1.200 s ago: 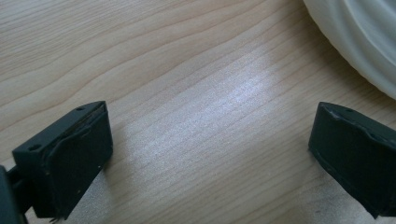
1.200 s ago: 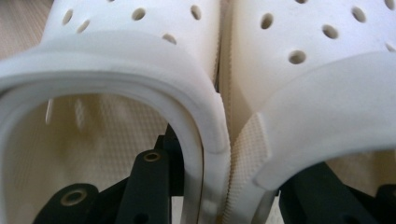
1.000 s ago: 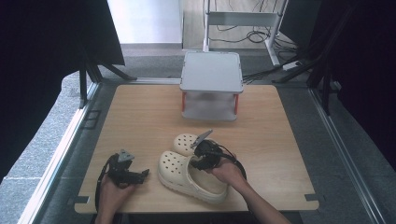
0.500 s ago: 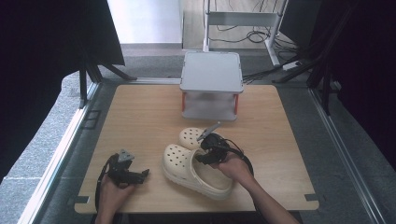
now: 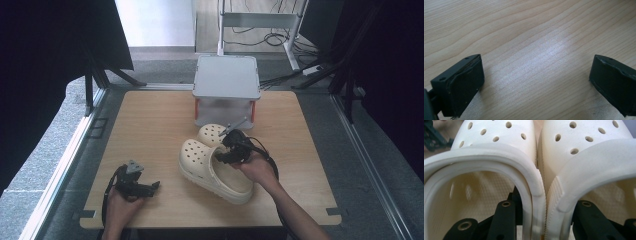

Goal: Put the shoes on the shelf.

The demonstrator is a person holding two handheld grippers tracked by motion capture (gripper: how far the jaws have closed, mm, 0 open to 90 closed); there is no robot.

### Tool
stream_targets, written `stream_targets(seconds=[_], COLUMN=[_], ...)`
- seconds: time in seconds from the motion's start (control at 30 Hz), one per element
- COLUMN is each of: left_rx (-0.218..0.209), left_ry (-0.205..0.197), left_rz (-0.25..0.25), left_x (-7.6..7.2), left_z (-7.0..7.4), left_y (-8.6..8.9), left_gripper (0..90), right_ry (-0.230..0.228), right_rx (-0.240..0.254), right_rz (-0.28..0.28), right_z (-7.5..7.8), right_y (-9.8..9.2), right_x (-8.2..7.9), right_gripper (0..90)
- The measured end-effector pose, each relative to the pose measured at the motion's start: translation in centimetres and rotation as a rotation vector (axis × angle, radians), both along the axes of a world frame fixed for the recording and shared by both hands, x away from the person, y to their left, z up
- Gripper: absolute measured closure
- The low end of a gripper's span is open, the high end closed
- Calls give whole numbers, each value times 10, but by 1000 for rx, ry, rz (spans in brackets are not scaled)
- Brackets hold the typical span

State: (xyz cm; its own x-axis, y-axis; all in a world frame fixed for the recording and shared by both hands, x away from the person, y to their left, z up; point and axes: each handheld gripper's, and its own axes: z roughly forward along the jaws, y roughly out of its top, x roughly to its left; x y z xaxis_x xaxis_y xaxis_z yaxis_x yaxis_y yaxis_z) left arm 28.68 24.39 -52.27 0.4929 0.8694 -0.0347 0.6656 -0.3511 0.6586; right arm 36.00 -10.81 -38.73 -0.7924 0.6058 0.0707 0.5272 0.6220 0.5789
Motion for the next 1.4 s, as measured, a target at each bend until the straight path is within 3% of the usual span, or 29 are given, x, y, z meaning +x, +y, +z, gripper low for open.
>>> stream_targets(seconds=[0.4, 0.8, 1.1, 1.4], left_rx=[0, 0, 0, 1], left_ry=[-1, 1, 1, 1], left_rz=[1, 0, 0, -1], left_x=[0, 0, 0, 0], left_z=[0, 0, 0, 0], left_y=[0, 0, 0, 0], left_gripper=[0, 0, 0, 0], right_ry=[-20, -73, -96, -99], right_rx=[16, 3, 3, 1], right_rz=[-78, -123, -203, -302], right_z=[37, 89, 117, 134], right_y=[-17, -27, -32, -29], right_x=[10, 22, 48, 81], right_gripper=[655, 658, 659, 658])
